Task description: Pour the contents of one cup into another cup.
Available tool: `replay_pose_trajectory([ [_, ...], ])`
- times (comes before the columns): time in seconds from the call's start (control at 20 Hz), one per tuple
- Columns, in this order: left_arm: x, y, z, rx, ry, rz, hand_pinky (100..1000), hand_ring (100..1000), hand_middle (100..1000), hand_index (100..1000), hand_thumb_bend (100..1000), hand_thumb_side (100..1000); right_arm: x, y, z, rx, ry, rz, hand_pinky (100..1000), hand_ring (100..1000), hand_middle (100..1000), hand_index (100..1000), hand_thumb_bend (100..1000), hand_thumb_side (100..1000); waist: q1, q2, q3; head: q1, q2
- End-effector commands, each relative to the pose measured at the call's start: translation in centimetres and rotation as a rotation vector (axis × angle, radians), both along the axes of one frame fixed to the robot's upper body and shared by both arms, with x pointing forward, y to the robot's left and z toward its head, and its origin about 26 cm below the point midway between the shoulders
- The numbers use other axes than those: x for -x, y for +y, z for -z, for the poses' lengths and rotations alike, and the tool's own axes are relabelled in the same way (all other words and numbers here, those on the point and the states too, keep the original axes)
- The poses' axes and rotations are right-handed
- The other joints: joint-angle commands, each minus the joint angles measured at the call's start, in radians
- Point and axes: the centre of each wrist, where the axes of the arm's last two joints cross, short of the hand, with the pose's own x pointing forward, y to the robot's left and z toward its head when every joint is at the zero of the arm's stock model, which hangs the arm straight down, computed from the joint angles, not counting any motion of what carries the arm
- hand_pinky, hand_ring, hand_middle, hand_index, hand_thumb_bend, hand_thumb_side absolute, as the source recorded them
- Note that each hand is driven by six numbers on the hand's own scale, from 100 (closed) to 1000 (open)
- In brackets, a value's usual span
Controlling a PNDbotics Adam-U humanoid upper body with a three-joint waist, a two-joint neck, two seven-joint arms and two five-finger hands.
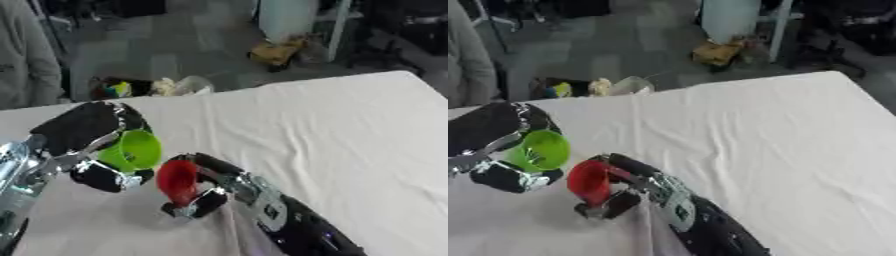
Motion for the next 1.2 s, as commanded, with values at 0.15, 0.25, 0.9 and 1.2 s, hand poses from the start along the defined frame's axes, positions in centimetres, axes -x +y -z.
replay_pose_trajectory([
  [0.15,0.0,-0.6,-1.7,-0.067,-0.045,0.005,430,269,308,635,300,241,-0.3,0.6,-1.2,-0.01,-0.03,-0.013,872,873,103,499,100,320,0.002,-0.018,-0.004,0.002,-0.009],
  [0.25,0.0,-0.8,-1.9,-0.089,-0.05,0.005,431,264,302,635,297,235,-0.3,0.6,-1.2,-0.009,-0.03,-0.013,872,872,103,499,100,319,0.003,-0.019,-0.005,0.002,-0.01],
  [0.9,0.3,-2.3,-3.0,-0.253,-0.103,0.013,433,218,282,641,329,214,-0.2,0.8,-0.9,-0.002,-0.025,-0.017,870,872,103,499,100,322,0.008,-0.021,-0.012,0.0,-0.01],
  [1.2,0.4,-2.9,-3.4,-0.323,-0.136,0.015,431,196,274,642,347,211,-0.2,0.8,-0.8,0.002,-0.023,-0.014,870,872,103,499,100,323,0.011,-0.023,-0.013,-0.001,-0.009],
])
